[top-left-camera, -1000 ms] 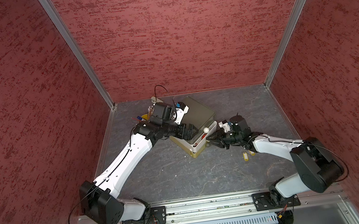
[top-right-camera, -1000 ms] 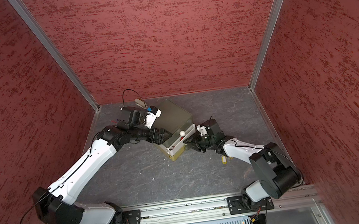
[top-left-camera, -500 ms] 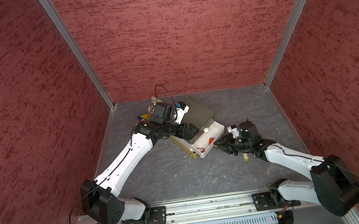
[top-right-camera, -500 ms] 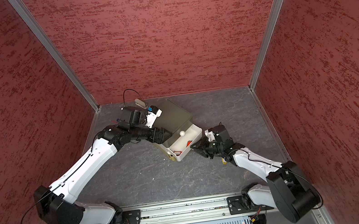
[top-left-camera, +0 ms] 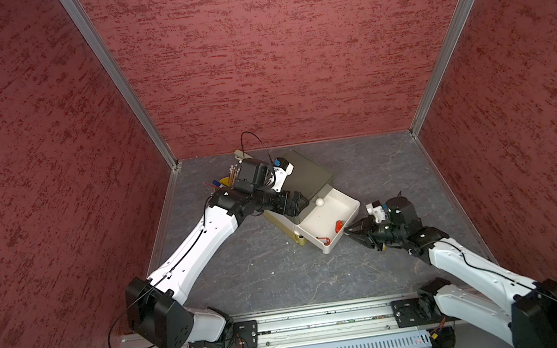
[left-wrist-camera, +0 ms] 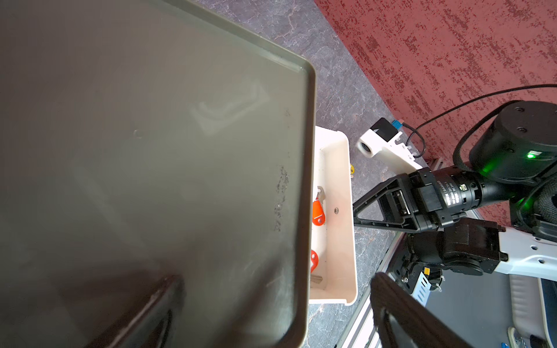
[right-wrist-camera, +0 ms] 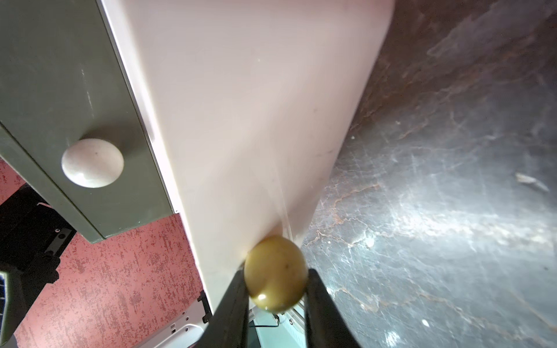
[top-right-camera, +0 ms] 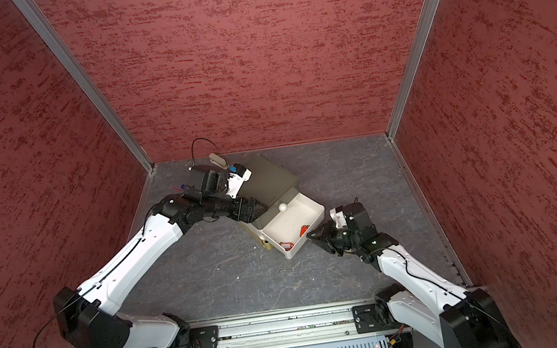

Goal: Take the keys out of the drawer
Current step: Open the drawer in the storage box.

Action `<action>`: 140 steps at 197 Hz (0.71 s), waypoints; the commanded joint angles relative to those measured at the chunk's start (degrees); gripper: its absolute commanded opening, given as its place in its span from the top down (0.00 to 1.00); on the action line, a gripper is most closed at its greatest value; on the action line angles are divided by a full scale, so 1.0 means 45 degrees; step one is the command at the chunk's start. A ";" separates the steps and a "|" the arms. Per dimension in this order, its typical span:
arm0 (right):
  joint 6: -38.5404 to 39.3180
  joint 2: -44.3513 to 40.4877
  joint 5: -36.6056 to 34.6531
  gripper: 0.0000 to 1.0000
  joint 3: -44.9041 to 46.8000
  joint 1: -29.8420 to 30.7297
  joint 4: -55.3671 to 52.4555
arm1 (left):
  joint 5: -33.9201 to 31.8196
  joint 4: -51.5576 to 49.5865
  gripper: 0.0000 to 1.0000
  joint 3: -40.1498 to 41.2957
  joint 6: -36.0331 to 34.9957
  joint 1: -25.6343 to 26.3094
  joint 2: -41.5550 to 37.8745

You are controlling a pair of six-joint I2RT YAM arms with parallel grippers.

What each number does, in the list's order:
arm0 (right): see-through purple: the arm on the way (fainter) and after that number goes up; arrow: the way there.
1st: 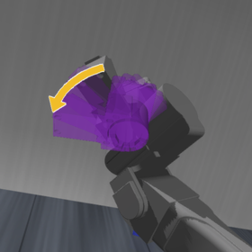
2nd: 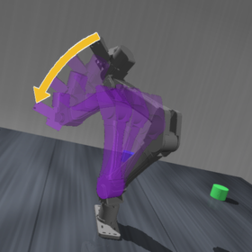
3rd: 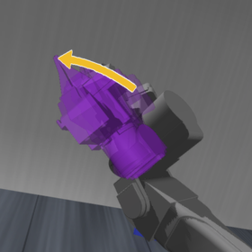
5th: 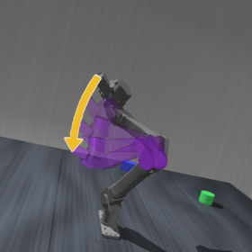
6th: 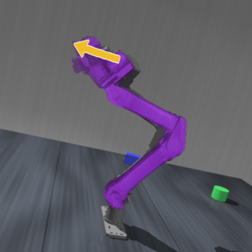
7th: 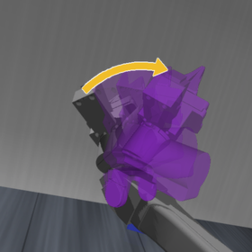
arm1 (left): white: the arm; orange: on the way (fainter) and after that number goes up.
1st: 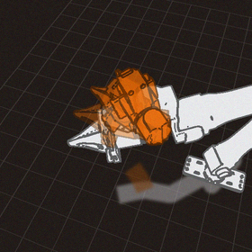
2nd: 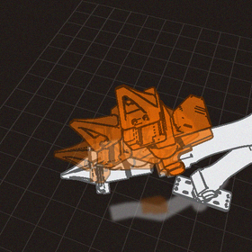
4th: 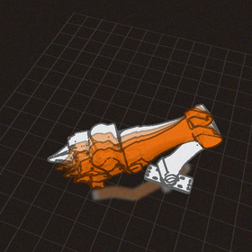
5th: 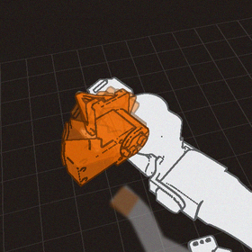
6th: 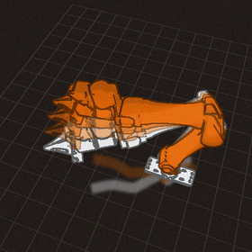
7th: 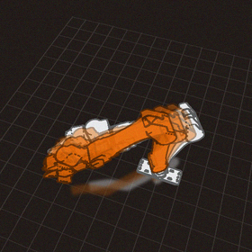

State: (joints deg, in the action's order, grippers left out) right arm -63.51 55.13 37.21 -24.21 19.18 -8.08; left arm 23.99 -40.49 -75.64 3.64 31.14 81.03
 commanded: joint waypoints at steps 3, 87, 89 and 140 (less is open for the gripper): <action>0.0301 -0.0488 -0.0066 0.78 0.0197 -0.0180 -0.0847 | -0.0116 -0.1020 0.00 0.0267 0.0315 -0.0069 0.0387; 0.0581 -0.1879 -0.0056 0.78 0.0574 -0.0442 -0.2285 | -0.0194 -0.1041 0.00 0.0343 0.0339 -0.0073 0.0429; 0.0593 -0.1905 -0.0064 0.78 0.0565 -0.0436 -0.2316 | -0.0199 -0.1041 0.00 0.0343 0.0342 -0.0071 0.0425; 0.0685 -0.2174 -0.0074 0.78 0.0555 -0.0492 -0.2639 | -0.0206 -0.1061 0.00 0.0253 0.0342 -0.0059 0.0451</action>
State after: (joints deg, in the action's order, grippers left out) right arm -61.49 46.24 37.21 -22.20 17.39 -18.39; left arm 23.97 -40.12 -75.64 4.19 31.14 81.23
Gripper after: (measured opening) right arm 0.290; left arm 0.996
